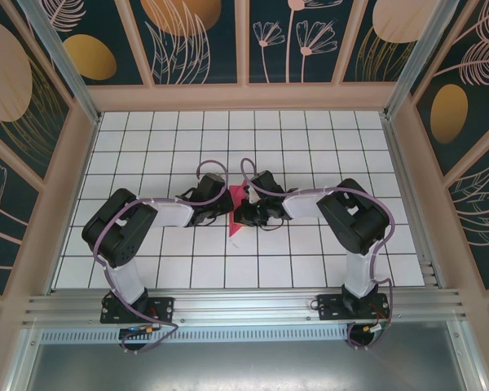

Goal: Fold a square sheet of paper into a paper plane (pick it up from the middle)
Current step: Fourth fold the wing at the center of the table.

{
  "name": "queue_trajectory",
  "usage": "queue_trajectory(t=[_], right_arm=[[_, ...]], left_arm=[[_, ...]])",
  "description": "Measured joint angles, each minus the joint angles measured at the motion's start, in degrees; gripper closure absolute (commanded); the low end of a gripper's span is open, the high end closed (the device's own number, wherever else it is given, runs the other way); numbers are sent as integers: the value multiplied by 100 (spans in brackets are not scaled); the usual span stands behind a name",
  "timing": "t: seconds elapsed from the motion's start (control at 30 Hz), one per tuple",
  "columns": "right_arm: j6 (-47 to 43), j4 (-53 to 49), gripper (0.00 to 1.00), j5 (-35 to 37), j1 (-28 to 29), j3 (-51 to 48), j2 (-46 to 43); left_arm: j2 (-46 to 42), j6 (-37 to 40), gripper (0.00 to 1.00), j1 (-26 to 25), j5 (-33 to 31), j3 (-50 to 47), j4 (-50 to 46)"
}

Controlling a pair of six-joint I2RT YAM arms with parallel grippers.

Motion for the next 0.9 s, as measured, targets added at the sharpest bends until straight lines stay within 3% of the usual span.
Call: queue_trajectory(t=[0.4, 0.9], right_arm=[[39, 63, 90, 153, 0, -234, -540], [140, 299, 91, 37, 76, -450, -459]], left_arm=[[4, 7, 95, 0, -2, 28, -37], [48, 111, 95, 0, -2, 114, -125]])
